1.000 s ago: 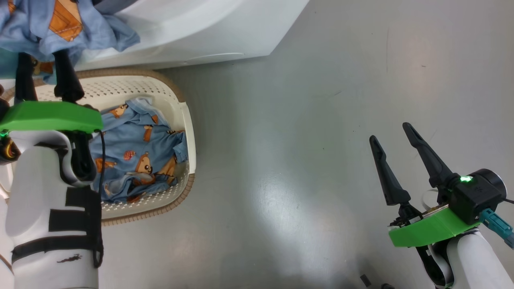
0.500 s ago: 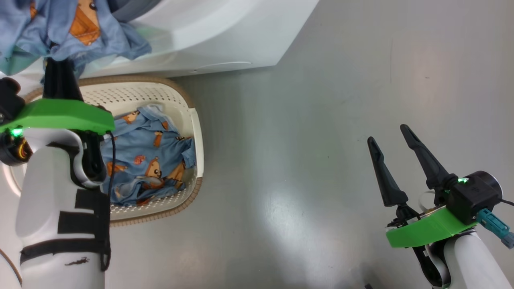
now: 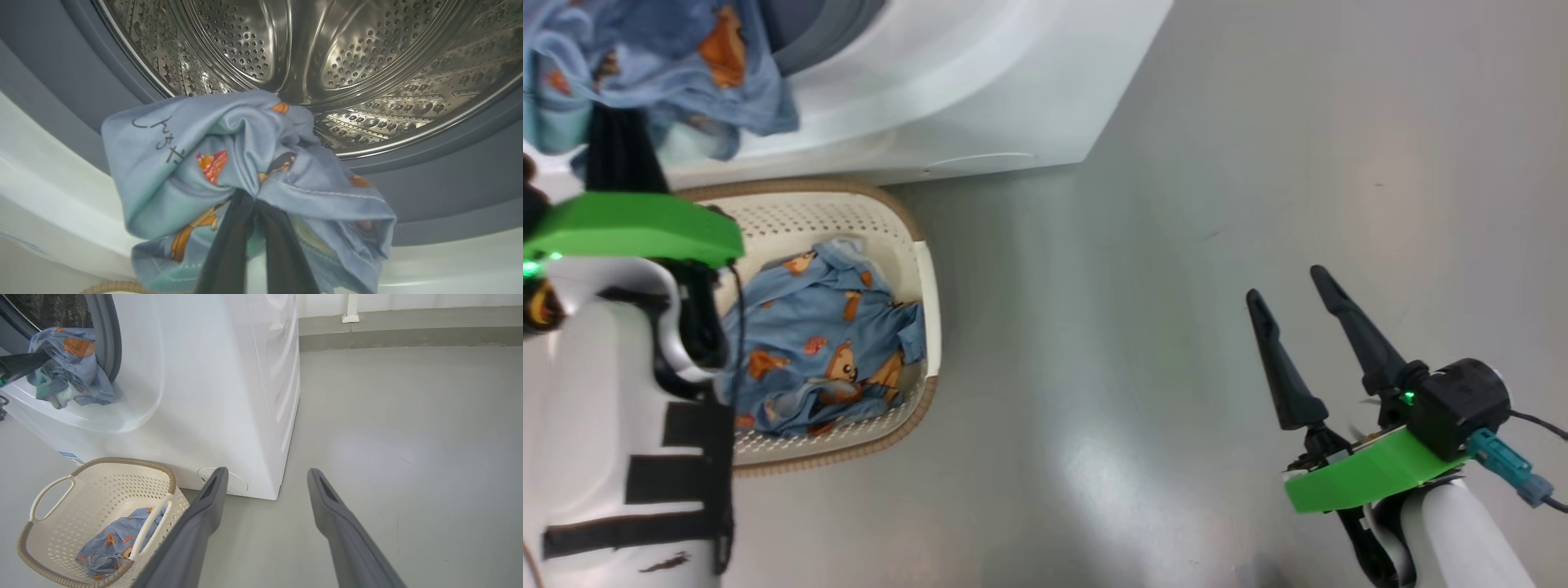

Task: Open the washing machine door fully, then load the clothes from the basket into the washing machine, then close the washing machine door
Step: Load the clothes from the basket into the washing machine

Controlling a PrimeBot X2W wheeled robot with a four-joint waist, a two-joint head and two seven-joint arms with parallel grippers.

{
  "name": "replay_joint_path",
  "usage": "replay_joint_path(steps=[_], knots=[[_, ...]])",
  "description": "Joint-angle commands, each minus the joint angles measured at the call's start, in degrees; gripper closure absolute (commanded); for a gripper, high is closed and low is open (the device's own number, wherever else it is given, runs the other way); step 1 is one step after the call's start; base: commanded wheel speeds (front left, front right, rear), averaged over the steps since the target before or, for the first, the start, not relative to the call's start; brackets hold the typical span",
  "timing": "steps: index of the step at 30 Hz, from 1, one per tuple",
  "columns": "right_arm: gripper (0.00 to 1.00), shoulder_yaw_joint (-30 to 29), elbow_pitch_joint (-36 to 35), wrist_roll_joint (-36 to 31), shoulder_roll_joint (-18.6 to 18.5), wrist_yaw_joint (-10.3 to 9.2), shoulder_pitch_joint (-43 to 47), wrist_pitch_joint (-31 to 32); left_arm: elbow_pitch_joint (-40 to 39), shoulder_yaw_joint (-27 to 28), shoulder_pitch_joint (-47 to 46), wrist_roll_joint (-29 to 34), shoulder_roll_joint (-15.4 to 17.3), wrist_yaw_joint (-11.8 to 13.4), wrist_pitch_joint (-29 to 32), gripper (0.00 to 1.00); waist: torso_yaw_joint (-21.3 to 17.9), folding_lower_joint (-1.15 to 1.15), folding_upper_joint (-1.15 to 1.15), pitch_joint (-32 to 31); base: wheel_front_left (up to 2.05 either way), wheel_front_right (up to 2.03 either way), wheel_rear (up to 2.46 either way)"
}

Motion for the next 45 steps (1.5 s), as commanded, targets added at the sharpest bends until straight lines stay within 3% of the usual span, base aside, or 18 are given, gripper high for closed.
replay_joint_path(steps=[1,7,22,28,32,35,44,45], knots=[[0.00,1.6,-0.8,0.3,0.4,0.09,1.3,-0.3,-2.3,1.2,0.8,0.9,2.9,0.9,0.9,1.00,-0.9,0.00,0.00,-0.5,0.00,0.00,0.00],[0.00,3.0,0.0,1.2,1.3,0.09,2.0,-0.3,-0.6,0.9,-6.6,2.6,6.1,2.6,4.0,1.00,-4.0,0.00,0.00,-1.1,0.00,0.00,0.00],[0.00,4.9,1.1,2.3,0.5,0.09,3.8,-0.3,27.9,-0.9,-31.4,6.4,15.0,0.7,-2.3,1.00,-11.2,0.00,0.00,0.7,0.00,0.00,0.00],[0.00,5.0,0.3,2.4,0.1,0.09,5.2,-0.3,33.4,-1.3,-36.3,8.0,18.1,0.2,-4.4,1.00,-12.7,0.00,0.00,2.8,0.00,0.00,0.00],[0.00,4.9,-0.1,2.6,0.0,0.09,5.3,-0.3,32.3,-1.0,-38.3,9.5,20.1,1.0,-4.6,1.00,-13.8,0.00,0.00,4.1,0.00,0.00,0.00],[0.00,5.2,-0.2,2.7,-0.1,0.09,5.6,-0.3,31.9,-1.0,-37.7,10.3,20.8,0.0,-4.6,1.00,-14.7,0.00,0.00,4.2,0.00,0.00,0.00],[0.00,5.6,0.0,3.0,0.7,0.09,7.5,-0.3,41.4,-2.2,-41.0,11.0,22.3,-1.1,-3.8,1.00,-16.0,0.00,0.00,2.7,0.00,0.00,0.00],[0.00,5.5,0.1,3.0,0.7,0.09,7.6,-0.3,42.4,-2.6,-41.6,11.3,22.3,-0.8,-3.5,0.81,-16.0,0.00,0.00,2.4,0.00,0.00,0.00]])
